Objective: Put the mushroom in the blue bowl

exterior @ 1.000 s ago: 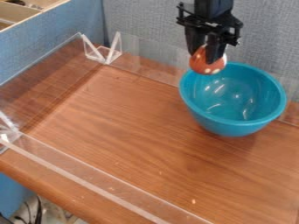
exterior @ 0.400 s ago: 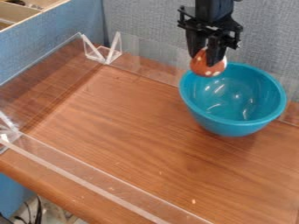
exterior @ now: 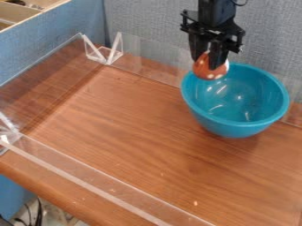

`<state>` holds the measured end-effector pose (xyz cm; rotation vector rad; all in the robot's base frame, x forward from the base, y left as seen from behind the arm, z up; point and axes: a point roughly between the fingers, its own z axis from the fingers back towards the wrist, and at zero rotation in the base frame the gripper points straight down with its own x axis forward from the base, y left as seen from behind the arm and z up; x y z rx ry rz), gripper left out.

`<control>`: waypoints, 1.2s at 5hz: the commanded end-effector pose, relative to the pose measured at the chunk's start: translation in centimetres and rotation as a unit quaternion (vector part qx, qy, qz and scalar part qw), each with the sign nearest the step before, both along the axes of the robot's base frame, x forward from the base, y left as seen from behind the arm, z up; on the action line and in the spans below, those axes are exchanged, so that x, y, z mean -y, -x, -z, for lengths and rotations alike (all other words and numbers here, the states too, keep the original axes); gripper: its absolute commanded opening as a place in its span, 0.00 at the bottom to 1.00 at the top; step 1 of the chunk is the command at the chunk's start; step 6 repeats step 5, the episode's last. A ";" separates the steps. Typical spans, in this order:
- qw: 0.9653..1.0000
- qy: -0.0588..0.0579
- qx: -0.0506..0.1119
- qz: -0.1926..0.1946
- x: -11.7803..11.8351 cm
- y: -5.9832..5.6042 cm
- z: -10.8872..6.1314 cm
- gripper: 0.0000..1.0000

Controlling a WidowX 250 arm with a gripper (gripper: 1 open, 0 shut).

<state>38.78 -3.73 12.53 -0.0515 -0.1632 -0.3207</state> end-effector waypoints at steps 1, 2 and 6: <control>0.999 0.003 0.038 -0.001 -0.2 -1.0 -2.1 0.00; 0.999 0.004 0.038 0.000 -0.2 -1.2 -1.9 0.00; 0.999 0.006 0.039 0.002 -0.2 -1.6 -1.4 0.00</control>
